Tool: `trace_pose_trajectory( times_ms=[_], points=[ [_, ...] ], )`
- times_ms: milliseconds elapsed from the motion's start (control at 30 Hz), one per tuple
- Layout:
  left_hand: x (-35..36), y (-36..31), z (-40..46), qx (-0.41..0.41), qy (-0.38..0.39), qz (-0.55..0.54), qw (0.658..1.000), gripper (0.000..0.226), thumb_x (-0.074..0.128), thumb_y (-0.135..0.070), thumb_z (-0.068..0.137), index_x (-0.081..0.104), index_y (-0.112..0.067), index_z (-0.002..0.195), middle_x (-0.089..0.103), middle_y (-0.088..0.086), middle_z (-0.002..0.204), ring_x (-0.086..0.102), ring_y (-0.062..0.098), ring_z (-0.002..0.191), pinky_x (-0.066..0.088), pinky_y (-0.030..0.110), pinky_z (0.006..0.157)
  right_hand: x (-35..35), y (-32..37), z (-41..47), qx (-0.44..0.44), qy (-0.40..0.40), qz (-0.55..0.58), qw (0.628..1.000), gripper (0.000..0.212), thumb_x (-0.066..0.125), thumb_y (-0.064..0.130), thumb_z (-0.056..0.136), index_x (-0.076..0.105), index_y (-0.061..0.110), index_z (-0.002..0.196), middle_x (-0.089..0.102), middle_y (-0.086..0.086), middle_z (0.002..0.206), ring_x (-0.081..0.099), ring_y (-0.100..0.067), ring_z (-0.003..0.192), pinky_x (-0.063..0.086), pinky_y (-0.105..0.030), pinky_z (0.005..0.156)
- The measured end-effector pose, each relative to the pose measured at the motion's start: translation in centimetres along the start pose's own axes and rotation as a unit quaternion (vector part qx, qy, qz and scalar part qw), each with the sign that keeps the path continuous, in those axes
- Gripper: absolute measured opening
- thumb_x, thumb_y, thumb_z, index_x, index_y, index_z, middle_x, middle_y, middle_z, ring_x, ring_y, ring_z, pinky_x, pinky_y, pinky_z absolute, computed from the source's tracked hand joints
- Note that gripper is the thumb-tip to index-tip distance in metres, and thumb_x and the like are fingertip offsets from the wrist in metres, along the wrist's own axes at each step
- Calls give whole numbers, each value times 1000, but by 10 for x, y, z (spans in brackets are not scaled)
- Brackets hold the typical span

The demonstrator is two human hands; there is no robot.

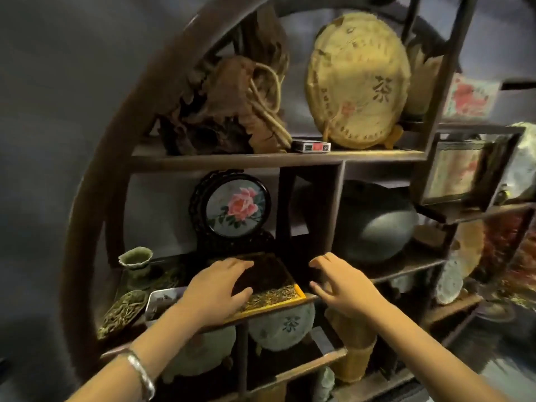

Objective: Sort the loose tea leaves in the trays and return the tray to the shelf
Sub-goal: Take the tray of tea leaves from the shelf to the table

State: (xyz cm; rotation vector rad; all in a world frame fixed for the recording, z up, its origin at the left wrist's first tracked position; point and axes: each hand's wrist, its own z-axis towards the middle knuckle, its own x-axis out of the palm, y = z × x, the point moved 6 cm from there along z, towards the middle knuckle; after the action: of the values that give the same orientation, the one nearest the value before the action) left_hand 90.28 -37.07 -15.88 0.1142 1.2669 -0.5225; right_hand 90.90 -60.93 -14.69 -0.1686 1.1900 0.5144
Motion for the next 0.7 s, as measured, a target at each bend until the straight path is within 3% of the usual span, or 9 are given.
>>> trace_pose_trajectory(
  times_ms=[133,267,367,500,700],
  points=[
    [37,19,-32,-62,-19,14,998,54,46,-54,88,44,-36,138,47,-16,131,47,5,120,40,20,93,58,-18,18,-88,39,-17,995,35,59,40,85,52,28,117,52,11,113,54,-7,97,49,-21,77],
    [71,31,-48,-133,9,41,990,46,56,-48,82,57,-28,123,55,-8,116,56,13,106,46,24,81,107,-30,28,-152,88,-45,983,35,65,39,79,58,22,109,57,5,102,57,-13,88,49,-23,69],
    [89,36,-53,-172,33,69,982,41,73,-40,72,65,-22,108,62,-4,103,64,17,90,50,24,68,130,-35,33,-177,80,-25,981,36,80,34,60,64,19,89,59,3,84,60,-15,71,48,-23,54],
    [101,37,-52,-192,21,95,977,41,89,-30,54,67,-24,88,60,-6,84,63,11,69,46,18,51,151,-40,44,-191,59,-48,979,44,89,31,47,63,18,81,60,2,77,59,-15,64,49,-24,49],
    [104,47,-45,-206,-27,94,974,38,88,-20,60,66,-16,91,62,0,89,64,17,73,51,23,50,168,-46,48,-199,25,-24,979,35,86,20,57,63,14,82,58,-2,77,56,-19,64,49,-29,49]
  ],
)
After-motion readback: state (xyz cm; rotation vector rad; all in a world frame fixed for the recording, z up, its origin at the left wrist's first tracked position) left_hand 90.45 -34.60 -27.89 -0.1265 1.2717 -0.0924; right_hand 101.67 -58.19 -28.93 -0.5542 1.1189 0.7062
